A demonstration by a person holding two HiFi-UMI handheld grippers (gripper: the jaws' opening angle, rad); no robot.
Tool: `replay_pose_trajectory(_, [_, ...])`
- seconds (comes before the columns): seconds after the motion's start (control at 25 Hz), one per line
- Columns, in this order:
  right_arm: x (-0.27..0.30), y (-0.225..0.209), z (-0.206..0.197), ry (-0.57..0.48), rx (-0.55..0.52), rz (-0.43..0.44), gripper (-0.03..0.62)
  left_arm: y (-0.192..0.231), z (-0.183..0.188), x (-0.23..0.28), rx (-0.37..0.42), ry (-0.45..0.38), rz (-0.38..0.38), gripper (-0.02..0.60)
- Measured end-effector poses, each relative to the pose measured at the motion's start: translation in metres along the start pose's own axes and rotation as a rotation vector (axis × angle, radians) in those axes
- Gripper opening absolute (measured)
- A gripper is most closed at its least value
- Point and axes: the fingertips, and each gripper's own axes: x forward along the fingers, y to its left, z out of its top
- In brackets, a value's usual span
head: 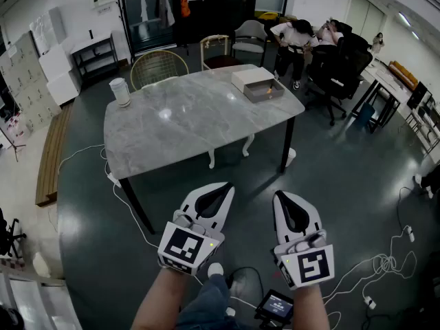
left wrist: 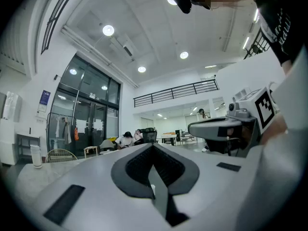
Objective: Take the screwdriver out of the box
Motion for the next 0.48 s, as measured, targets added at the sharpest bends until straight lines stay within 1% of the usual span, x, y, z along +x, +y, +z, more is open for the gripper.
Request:
replay_pose_trajectory(0.08, [-0.027, 0.008, 0.008, -0.021, -0.019, -0.017, 0.025, -0.025, 0.011, -0.015, -0.027, -0.030, 0.005, 0.012])
replay_pose_trajectory(0.12, [-0.040, 0.012, 0.011, -0.031, -0.026, -0.027, 0.025, -0.038, 0.014, -0.023, -0.028, -0.036, 0.001, 0.012])
replay_pose_trajectory(0.16, [-0.054, 0.017, 0.012, -0.035, -0.031, -0.038, 0.026, -0.051, 0.014, -0.030, -0.016, -0.032, -0.010, 0.012])
replay_pose_trajectory(0.28, [-0.090, 0.031, 0.012, -0.027, -0.027, -0.057, 0.025, -0.086, 0.013, -0.047, 0.058, -0.007, -0.045, 0.012])
replay_pose_trajectory(0.32, [-0.100, 0.036, 0.013, -0.026, -0.018, -0.052, 0.026, -0.094, 0.016, -0.052, 0.060, -0.011, -0.047, 0.012])
replay_pose_trajectory(0.48, [-0.123, 0.045, 0.019, -0.037, 0.033, -0.019, 0.026, -0.110, 0.030, -0.062, 0.020, -0.046, -0.045, 0.012])
